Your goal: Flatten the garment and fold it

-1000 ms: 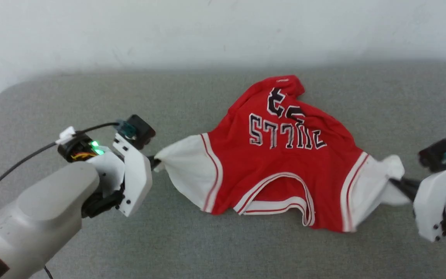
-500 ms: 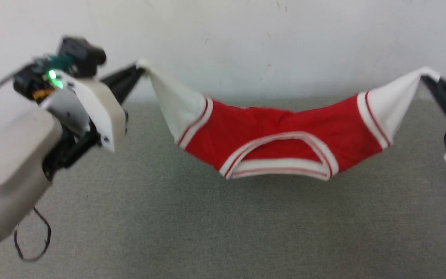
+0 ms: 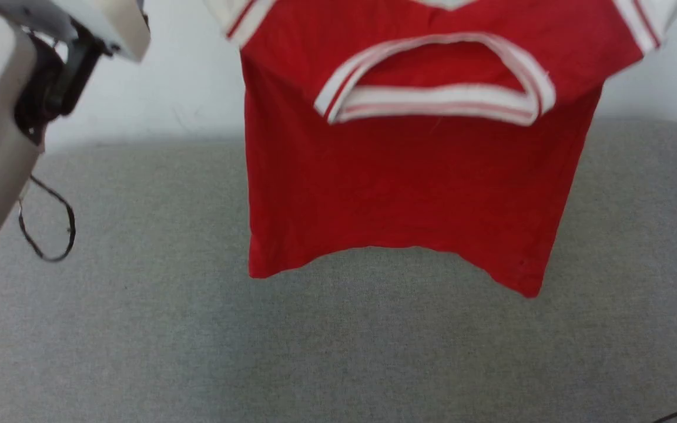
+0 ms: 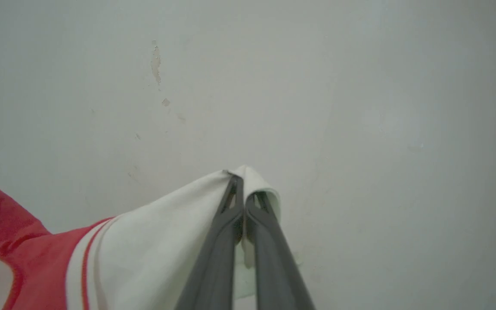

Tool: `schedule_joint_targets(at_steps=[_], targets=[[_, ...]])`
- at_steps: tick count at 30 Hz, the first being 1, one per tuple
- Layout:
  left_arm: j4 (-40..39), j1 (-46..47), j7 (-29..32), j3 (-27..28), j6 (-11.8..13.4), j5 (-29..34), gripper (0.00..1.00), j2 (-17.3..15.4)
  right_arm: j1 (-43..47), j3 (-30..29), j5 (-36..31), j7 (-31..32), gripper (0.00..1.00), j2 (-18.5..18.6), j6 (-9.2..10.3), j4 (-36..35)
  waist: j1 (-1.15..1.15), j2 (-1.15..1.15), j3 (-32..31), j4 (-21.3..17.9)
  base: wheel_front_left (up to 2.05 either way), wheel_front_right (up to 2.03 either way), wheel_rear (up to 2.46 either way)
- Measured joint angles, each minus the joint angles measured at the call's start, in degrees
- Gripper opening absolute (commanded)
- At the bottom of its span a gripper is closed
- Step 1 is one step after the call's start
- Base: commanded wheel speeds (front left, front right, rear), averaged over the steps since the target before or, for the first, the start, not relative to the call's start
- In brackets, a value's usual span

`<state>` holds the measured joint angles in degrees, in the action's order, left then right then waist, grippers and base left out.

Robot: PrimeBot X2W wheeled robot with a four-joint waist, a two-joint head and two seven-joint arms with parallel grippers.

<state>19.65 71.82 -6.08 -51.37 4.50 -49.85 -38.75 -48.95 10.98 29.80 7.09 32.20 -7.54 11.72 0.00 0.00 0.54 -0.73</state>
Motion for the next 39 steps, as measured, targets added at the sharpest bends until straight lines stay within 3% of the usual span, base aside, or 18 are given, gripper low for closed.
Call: schedule_joint_targets(at_steps=[7, 14, 24, 31, 39], targets=[[7.0, 7.2, -4.0, 3.8, 0.9, 0.6, 0.00, 1.9, -12.2, -1.7, -4.2, -0.2, 0.00, -1.9, 0.01, 7.5, 0.01, 0.00, 4.4, 0.1, 0.00, 0.00, 0.00], [12.2, 14.3, -6.6, 7.1, 0.9, 1.5, 0.00, 1.6, -23.4, -2.6, -8.8, -2.7, 0.00, -3.1, 0.01, 13.6, 0.01, 0.00, 10.6, 0.1, 0.00, 0.00, 0.00], [16.0, 18.7, -8.2, 9.9, 0.7, 2.6, 0.00, 3.6, -34.1, -3.1, -12.7, -5.8, 0.00, -4.4, 0.00, 23.7, 0.01, 0.00, 19.4, 0.5, 0.00, 0.00, 0.00], [16.2, 15.1, -8.6, 15.1, 0.5, 3.1, 0.00, 5.6, -32.9, 2.2, -11.9, -9.4, 0.00, -5.4, 0.00, 27.4, 0.01, 0.00, 24.3, 1.0, 0.00, 0.00, 0.00], [7.5, -4.5, -8.6, 27.3, 0.1, 7.1, 0.00, 8.2, -20.1, 8.7, -7.1, -15.2, 0.00, -4.9, 0.00, 27.9, 0.00, 0.00, 23.1, 1.4, 0.00, 0.00, 0.00]])
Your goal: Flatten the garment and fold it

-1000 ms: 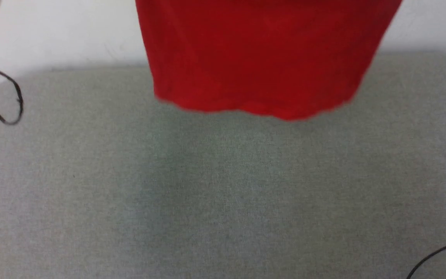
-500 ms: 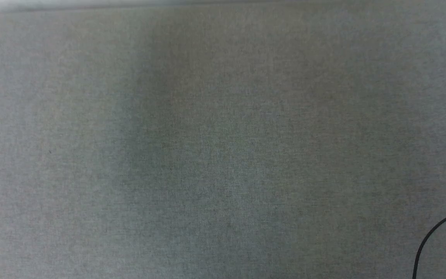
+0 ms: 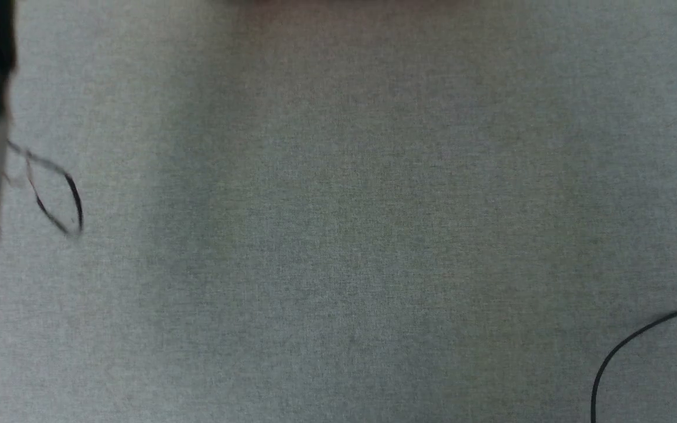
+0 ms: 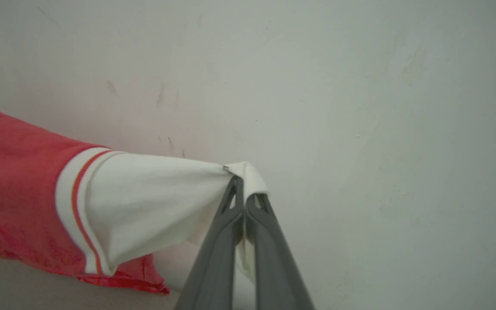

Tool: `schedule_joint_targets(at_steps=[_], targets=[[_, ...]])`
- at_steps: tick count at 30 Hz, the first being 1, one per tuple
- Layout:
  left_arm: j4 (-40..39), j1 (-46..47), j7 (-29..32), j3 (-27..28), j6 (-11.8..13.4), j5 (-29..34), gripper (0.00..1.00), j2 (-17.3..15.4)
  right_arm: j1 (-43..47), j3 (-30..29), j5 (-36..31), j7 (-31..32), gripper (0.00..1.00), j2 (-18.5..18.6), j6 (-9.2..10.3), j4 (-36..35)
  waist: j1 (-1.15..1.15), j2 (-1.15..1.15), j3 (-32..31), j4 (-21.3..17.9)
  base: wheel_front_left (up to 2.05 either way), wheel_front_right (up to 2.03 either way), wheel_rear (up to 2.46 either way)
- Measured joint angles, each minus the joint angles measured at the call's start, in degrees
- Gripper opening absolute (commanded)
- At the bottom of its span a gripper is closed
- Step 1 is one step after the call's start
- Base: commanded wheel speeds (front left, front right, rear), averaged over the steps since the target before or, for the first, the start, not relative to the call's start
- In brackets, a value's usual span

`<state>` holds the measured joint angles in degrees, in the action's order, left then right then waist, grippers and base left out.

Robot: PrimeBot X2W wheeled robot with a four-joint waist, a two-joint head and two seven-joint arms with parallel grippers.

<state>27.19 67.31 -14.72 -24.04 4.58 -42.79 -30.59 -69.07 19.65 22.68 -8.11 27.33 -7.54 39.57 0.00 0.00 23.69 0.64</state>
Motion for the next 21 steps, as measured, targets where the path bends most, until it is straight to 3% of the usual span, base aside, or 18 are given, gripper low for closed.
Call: schedule_joint_targets(at_steps=[11, 21], targets=[[-14.1, -38.0, 0.0, 15.3, -0.5, 4.8, 0.00, 4.8, 25.6, 5.2, 5.2, -2.6, 0.00, 3.3, -0.01, -9.9, -0.02, 0.00, -8.4, -0.8, 0.00, 0.00, 0.00], [-19.6, -64.6, 0.0, 17.7, -0.4, 5.9, 0.00, 7.5, 48.5, 2.6, 7.1, 5.8, 0.00, 7.7, -0.01, -22.8, -0.02, 0.00, -17.2, -1.5, 0.00, 0.00, 0.00]])
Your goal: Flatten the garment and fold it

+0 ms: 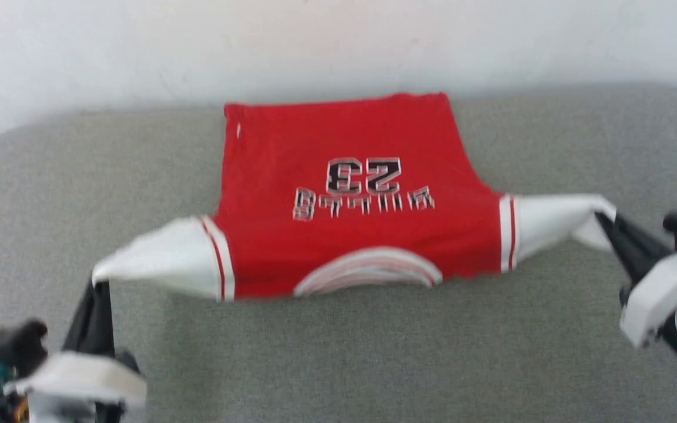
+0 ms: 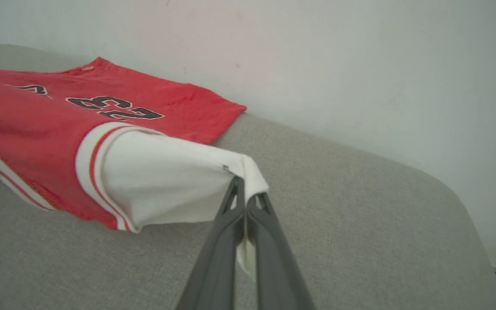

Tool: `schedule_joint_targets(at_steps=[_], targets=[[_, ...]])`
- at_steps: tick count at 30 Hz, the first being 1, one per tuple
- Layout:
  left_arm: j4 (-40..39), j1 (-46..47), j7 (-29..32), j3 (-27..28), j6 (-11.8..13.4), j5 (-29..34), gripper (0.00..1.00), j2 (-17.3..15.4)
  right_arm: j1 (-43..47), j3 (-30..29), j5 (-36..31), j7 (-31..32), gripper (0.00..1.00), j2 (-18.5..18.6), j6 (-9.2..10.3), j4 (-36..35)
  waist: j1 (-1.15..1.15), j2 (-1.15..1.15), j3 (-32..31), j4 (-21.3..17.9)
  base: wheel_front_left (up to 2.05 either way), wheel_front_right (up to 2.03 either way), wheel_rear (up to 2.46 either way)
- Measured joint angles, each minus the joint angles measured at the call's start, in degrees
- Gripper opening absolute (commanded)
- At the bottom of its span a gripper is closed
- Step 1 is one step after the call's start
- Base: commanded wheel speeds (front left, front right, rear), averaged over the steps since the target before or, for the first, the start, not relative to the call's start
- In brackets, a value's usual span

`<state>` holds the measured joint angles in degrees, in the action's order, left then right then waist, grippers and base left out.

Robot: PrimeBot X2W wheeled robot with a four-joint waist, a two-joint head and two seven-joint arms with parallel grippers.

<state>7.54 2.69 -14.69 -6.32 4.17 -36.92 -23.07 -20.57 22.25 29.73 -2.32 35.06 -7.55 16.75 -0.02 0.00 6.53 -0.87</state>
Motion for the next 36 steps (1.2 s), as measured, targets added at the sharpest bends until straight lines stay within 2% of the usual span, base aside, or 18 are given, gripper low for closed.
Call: schedule_joint_targets(at_steps=[8, 13, 20, 27, 28, 29, 30, 36], targets=[[-0.3, -13.7, 0.7, 0.4, 1.3, -2.5, 0.00, 1.1, 18.2, -5.1, 0.0, 7.5, 0.00, -0.1, -0.01, -7.1, 0.00, 0.00, -6.0, -0.2, 0.00, 0.00, 0.00], [1.0, -18.8, 1.1, -0.1, 2.0, -2.6, 0.00, 1.6, 26.5, -5.7, -0.1, 11.3, 0.00, -0.2, -0.05, -8.8, 0.01, 0.00, -7.7, 0.0, 0.00, 0.00, 0.00], [4.2, -20.9, 1.0, -0.6, 2.3, -2.7, 0.00, 2.4, 32.4, -5.1, 1.1, 15.6, 0.00, 0.4, -0.07, -8.3, 0.02, 0.00, -7.2, 0.4, 0.00, 0.00, 0.00], [6.2, -20.8, 0.5, -1.3, 2.2, -1.8, 0.00, 3.5, 34.0, -4.0, 3.1, 18.9, 0.00, 1.6, -0.05, -9.0, 0.03, 0.00, -6.2, 1.0, 0.00, 0.00, 0.00], [6.2, -20.7, 0.5, -1.3, 2.1, -1.7, 0.00, 3.6, 34.0, -4.3, 3.1, 18.9, 0.13, 1.6, -0.05, -9.3, 0.03, 0.00, -6.1, 1.1, 0.00, 0.00, 0.00], [6.2, -20.3, 0.5, -1.3, 2.1, -1.3, 0.00, 3.6, 33.9, -4.4, 3.2, 19.0, 0.49, 1.7, -0.05, -9.8, 0.02, 0.00, -6.1, 1.2, 0.00, 0.00, 0.00], [6.1, -19.9, 0.5, -1.3, 2.0, -1.1, 0.00, 3.6, 33.8, -4.5, 3.2, 19.4, 1.00, 1.7, -0.05, -10.4, 0.03, 0.00, -6.0, 1.3, 0.00, 0.00, 0.00], [4.4, -17.8, 0.2, -1.3, 2.0, 0.5, 0.00, 3.7, 30.3, -8.1, 2.9, 19.2, 1.00, 2.3, 0.00, -13.9, 0.03, 0.00, -5.7, 2.0, 0.00, 0.00, 0.00]])
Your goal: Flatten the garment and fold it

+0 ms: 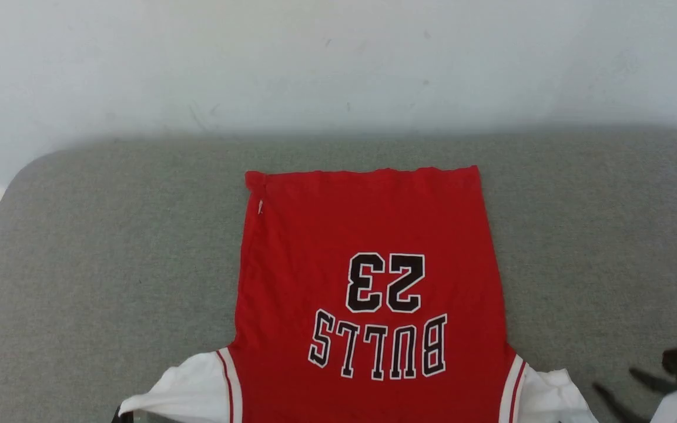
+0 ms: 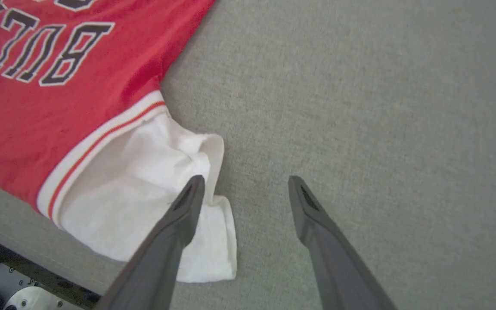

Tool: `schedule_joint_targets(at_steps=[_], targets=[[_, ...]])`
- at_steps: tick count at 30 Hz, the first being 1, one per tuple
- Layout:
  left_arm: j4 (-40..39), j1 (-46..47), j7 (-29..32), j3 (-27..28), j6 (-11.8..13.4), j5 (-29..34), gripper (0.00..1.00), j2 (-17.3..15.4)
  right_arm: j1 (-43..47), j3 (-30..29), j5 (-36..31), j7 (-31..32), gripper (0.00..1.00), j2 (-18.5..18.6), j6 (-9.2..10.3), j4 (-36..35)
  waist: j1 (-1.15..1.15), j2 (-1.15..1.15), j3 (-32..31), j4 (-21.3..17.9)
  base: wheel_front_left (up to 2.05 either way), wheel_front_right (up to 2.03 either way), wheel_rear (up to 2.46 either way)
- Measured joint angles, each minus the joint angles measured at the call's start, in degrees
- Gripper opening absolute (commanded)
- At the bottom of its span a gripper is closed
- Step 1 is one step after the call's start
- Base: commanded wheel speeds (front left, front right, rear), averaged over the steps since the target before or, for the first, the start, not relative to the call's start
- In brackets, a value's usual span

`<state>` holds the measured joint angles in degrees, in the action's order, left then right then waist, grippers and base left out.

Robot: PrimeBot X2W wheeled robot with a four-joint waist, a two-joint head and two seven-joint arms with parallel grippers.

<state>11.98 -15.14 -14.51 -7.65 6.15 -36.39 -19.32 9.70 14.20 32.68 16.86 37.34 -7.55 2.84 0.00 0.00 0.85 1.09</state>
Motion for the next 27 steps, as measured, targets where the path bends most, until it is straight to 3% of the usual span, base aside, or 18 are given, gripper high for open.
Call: schedule_joint_targets(at_steps=[7, 13, 20, 22, 27], targets=[[-3.0, 1.8, -0.1, -1.3, 0.0, 1.8, 0.00, 0.6, -11.4, -5.4, -1.1, 0.0, 1.00, 1.6, 0.01, -4.7, 0.00, 0.00, 1.2, 1.6, 0.00, 0.00, 0.00], [-5.0, 5.0, -0.1, -3.0, -0.1, 3.5, 0.00, 1.1, -28.7, -6.0, -0.9, 5.8, 1.00, 1.9, 0.01, -2.7, 0.01, 0.00, 4.1, 3.4, 0.00, 0.00, 0.00], [-5.4, 10.1, -0.2, -4.7, -1.0, 5.4, 0.00, 3.3, -47.9, 3.8, 2.5, 22.4, 1.00, 2.6, 0.01, 7.7, 0.02, 0.00, 9.0, 6.6, 0.00, 0.00, 0.00], [-5.4, 11.3, -0.2, -5.2, -1.3, 5.9, 0.00, 4.1, -51.7, 5.9, 5.5, 29.4, 1.00, 2.5, 0.02, 11.4, 0.02, 0.00, 10.4, 7.8, 0.00, 0.00, 0.00], [-5.5, 14.2, -0.2, -5.6, -2.2, 7.9, 0.00, 6.2, -59.4, 8.8, 6.1, 38.7, 1.00, 3.5, 0.02, 18.6, 0.02, 0.00, 14.1, 10.8, 0.00, 0.00, 0.00]])
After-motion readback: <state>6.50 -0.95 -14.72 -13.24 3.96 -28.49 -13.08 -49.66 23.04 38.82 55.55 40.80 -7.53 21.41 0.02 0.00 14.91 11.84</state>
